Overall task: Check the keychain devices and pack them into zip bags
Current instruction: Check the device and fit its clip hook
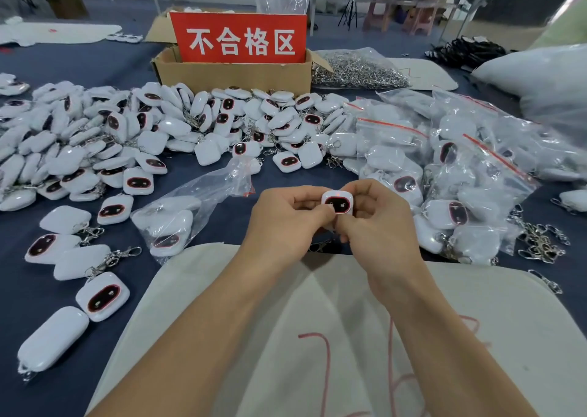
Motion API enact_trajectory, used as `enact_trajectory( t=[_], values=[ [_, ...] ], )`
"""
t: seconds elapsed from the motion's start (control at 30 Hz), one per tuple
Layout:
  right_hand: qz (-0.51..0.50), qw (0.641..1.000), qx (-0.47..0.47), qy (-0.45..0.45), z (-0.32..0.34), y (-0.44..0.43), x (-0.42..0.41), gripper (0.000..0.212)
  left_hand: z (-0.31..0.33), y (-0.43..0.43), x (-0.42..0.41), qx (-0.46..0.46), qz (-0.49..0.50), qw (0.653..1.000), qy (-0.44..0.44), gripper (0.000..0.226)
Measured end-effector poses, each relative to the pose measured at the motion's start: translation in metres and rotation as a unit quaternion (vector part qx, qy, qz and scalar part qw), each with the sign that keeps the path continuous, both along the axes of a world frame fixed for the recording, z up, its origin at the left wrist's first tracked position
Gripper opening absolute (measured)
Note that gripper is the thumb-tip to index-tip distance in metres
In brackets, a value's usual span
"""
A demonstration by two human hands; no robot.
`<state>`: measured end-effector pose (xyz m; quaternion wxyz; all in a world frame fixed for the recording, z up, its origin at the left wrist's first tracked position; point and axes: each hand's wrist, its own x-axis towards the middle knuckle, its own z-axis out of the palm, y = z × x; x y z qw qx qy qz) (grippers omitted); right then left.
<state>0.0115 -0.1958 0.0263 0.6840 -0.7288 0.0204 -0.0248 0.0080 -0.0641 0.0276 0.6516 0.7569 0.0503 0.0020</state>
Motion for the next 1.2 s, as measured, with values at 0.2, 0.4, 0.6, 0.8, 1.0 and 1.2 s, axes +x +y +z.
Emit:
enact_trajectory(
  t=[0.2, 0.4, 0.6, 0.8, 1.0, 1.2],
  values=[
    [-0.037, 0.999, -0.018, -0.02, -0.002, -0.001, 0.002, 0.026, 0.0, -0.012, -0.017, 0.224, 0.112, 0.94, -0.232, 0.026],
    [-0.036, 0.999, -0.002, -0.015, 0.0, 0.001, 0.0, 0.03, 0.015, 0.026, -0.007, 0.49, 0.304, 0.784, -0.228, 0.044],
    [-0.032, 0.999, 0.043, 0.003, 0.005, 0.019, 0.001, 0.028, 0.014, 0.037, -0.01, 0.398, 0.286, 0.866, -0.099, 0.033],
    [0.059, 0.995, 0.075, 0.011, 0.019, 0.031, 0.001, 0.017, 0.013, 0.024, -0.021, 0.263, 0.173, 0.903, -0.293, 0.05],
    [0.132, 0.991, 0.015, 0.026, 0.024, 0.039, 0.002, 0.032, 0.016, 0.021, -0.022, 0.21, 0.105, 0.912, -0.335, 0.046],
    [0.285, 0.954, 0.02, 0.094, 0.041, 0.044, 0.013, 0.031, 0.015, 0.027, -0.017, 0.155, 0.188, 0.925, -0.292, 0.042]
  ],
)
